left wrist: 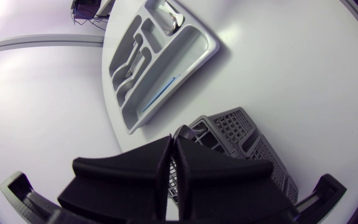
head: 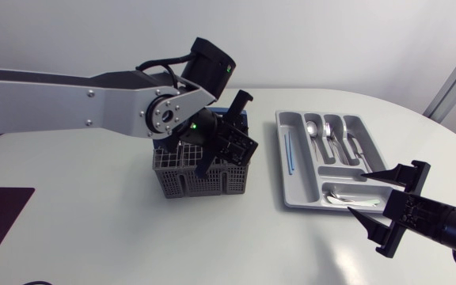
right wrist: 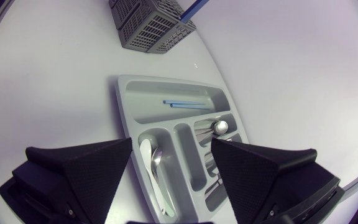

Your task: Unload the cutlery basket into the drawer organizer.

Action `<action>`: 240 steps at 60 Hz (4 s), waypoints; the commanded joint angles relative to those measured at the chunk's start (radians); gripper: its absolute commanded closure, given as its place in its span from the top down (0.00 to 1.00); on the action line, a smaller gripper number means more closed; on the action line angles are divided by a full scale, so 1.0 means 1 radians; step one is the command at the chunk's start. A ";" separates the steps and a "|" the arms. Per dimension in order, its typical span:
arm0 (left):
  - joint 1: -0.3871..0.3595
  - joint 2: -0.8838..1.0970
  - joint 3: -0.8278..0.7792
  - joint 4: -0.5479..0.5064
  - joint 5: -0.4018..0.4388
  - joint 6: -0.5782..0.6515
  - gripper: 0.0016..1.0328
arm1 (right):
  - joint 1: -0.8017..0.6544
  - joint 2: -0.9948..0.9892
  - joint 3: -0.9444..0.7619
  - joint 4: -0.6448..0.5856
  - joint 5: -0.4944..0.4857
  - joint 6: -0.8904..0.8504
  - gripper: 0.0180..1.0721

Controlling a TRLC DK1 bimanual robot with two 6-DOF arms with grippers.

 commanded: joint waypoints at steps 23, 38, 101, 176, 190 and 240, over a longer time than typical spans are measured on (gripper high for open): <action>-0.018 -0.045 0.009 -0.007 -0.006 0.034 0.03 | 0.004 -0.059 -0.024 -0.052 -0.010 0.007 0.87; -0.032 0.024 0.120 -0.099 -0.009 0.070 0.03 | 0.009 -0.080 -0.043 -0.062 -0.012 0.007 0.87; -0.035 0.036 0.213 -0.203 -0.008 0.176 0.03 | 0.012 -0.051 -0.035 -0.049 -0.015 0.009 0.87; -0.064 -0.122 0.186 -0.214 -0.003 0.139 0.03 | 0.023 -0.131 -0.028 -0.071 -0.024 0.075 0.87; -0.141 -0.044 0.309 -0.236 -0.054 -0.318 0.03 | 0.093 -0.238 -0.021 0.000 0.024 0.317 0.87; -0.115 0.229 0.719 -0.570 -0.026 -1.380 0.03 | 0.737 -0.108 -0.018 0.376 0.606 0.799 0.70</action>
